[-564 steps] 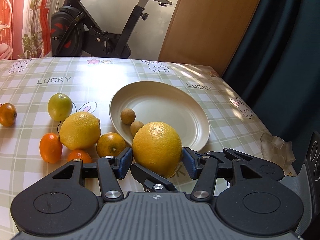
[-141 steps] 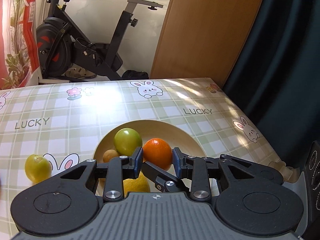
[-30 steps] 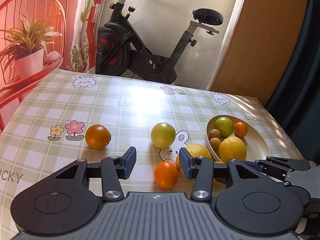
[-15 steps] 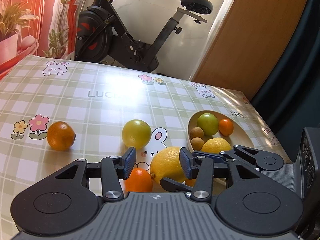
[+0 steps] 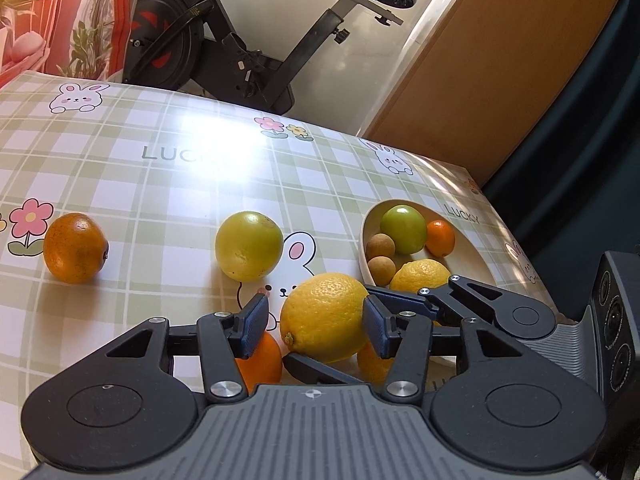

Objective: Organize fruits
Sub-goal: 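Close the left tool around the yellow lemon, then carry the lemon with the left tool over the plate and lower it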

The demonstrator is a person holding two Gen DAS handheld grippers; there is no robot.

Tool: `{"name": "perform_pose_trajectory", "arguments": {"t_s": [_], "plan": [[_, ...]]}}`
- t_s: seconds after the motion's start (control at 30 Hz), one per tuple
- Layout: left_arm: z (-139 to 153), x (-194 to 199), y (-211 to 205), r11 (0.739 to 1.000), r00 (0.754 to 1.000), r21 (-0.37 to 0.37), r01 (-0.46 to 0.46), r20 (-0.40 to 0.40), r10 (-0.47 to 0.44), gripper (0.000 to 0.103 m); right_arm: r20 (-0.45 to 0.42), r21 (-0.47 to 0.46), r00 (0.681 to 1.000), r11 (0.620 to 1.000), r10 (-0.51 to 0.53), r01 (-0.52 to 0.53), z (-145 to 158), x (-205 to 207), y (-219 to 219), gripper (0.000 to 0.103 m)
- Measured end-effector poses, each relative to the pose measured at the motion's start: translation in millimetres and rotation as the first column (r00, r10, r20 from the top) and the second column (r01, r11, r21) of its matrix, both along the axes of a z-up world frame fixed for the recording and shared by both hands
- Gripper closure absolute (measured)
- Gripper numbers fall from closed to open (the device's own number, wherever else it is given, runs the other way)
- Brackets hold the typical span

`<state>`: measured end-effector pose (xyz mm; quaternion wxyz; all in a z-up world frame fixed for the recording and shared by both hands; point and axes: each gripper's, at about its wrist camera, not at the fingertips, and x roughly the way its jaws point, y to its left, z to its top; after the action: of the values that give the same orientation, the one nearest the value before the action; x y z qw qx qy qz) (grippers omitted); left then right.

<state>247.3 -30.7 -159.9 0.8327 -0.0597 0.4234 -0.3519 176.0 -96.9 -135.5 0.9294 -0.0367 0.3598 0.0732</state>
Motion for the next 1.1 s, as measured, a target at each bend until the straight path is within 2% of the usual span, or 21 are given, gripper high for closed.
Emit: {"name": "perform_pose_trajectory", "arguments": {"t_s": [0.2, 0.5, 0.77, 1.1], "plan": [[-3, -4, -6, 0.999, 0.999, 0.009, 0.031, 0.009, -0.031, 0.045, 0.006, -0.037, 1.000, 0.999, 0.011, -0.011, -3, 0, 7, 0.032], [-2, -12, -9, 0.999, 0.999, 0.039, 0.026, 0.047, -0.028, 0.047, 0.017, -0.026, 1.000, 1.000, -0.005, 0.005, -4, -1, 6, 0.033], [16, -22, -8, 0.999, 0.995, 0.048, 0.018, 0.102, -0.022, 0.047, 0.054, 0.009, 0.998, 1.000, -0.019, 0.019, 4, -10, 7, 0.033], [47, -39, -29, 0.996, 0.982, 0.086, 0.034, 0.184, -0.050, 0.047, 0.132, 0.058, 0.990, 0.997, -0.056, 0.049, 27, -26, -1, 0.033]]}}
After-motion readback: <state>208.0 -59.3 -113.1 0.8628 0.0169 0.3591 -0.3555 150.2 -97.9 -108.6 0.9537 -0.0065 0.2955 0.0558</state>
